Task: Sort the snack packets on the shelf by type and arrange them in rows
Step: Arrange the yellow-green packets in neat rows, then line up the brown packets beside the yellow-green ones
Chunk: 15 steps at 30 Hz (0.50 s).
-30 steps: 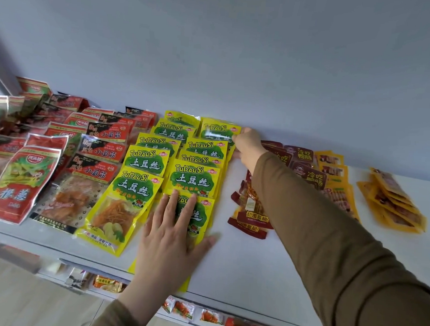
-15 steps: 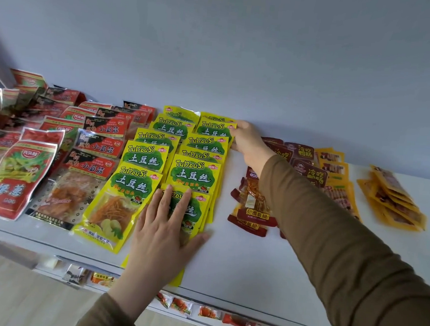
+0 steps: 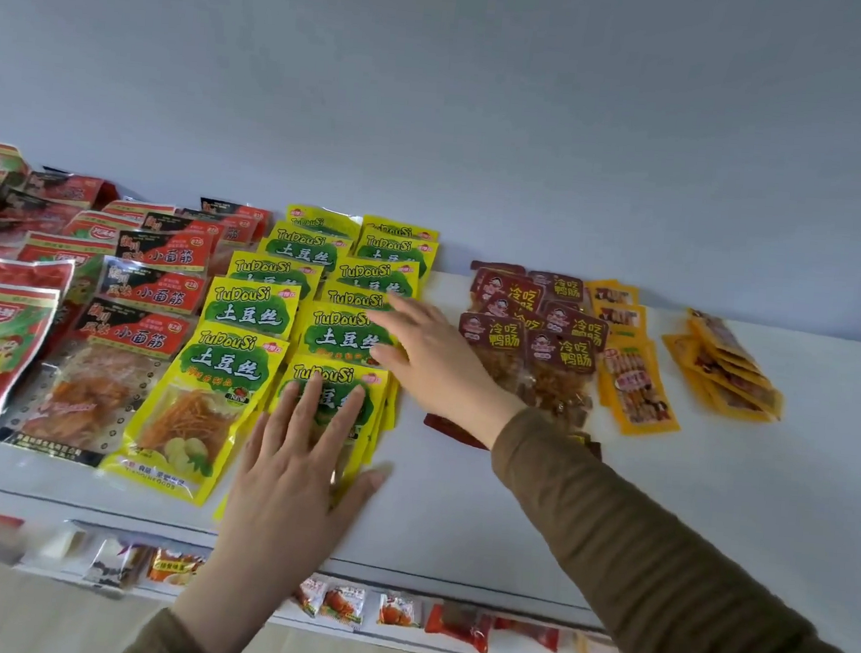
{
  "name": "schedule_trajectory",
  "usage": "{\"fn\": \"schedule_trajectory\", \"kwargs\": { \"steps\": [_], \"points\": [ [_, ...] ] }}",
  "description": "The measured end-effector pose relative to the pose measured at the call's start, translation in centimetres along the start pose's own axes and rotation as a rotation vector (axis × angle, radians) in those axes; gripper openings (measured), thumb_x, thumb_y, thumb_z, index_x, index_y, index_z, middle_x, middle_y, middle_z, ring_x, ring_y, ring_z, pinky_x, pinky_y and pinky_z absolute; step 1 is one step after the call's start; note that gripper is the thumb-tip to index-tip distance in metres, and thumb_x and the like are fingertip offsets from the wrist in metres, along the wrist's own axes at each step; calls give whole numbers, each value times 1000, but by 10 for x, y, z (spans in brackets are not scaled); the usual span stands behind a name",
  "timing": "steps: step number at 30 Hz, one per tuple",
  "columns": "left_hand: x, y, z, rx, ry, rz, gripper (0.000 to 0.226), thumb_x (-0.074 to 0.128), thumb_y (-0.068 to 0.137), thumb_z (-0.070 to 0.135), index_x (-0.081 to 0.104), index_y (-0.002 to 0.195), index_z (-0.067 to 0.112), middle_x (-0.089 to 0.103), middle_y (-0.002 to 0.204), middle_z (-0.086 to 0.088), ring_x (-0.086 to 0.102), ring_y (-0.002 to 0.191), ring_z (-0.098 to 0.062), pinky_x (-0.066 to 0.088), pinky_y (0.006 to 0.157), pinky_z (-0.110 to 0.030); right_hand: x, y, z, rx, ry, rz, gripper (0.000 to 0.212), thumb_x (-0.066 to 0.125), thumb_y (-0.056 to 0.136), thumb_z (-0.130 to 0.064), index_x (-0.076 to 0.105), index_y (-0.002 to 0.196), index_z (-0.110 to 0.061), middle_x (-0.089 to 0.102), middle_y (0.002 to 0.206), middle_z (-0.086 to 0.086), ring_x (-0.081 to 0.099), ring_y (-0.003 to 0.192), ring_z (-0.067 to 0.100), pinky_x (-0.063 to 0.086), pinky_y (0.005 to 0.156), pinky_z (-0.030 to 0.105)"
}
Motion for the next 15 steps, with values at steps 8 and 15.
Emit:
{"fn": "schedule_trajectory", "kwargs": {
  "steps": [8, 15],
  "points": [
    [-17, 33, 50, 129, -81, 6, 74, 14, 97, 73, 17, 163, 38, 3, 173, -3, -5, 160, -26, 5, 127, -45, -65, -56, 76, 319, 111, 436, 32, 48, 106, -20, 58, 137, -19, 57, 140, -2, 48, 133, 15, 41, 114, 35],
    [9, 135, 123, 214, -129, -35, 58, 35, 108, 34, 18, 164, 30, 10, 173, -6, 5, 159, -31, 12, 127, -48, -66, -75, 114, 220, -103, 106, 60, 54, 102, -39, 32, 156, -22, 45, 155, 2, 39, 145, 25, 31, 120, 47]
  ]
}}
Point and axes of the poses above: each hand's wrist, its own y-axis towards the middle knuckle, its own x-axis out of the palm, z = x × y, the point moved 1 cm from there along y, towards the middle knuckle
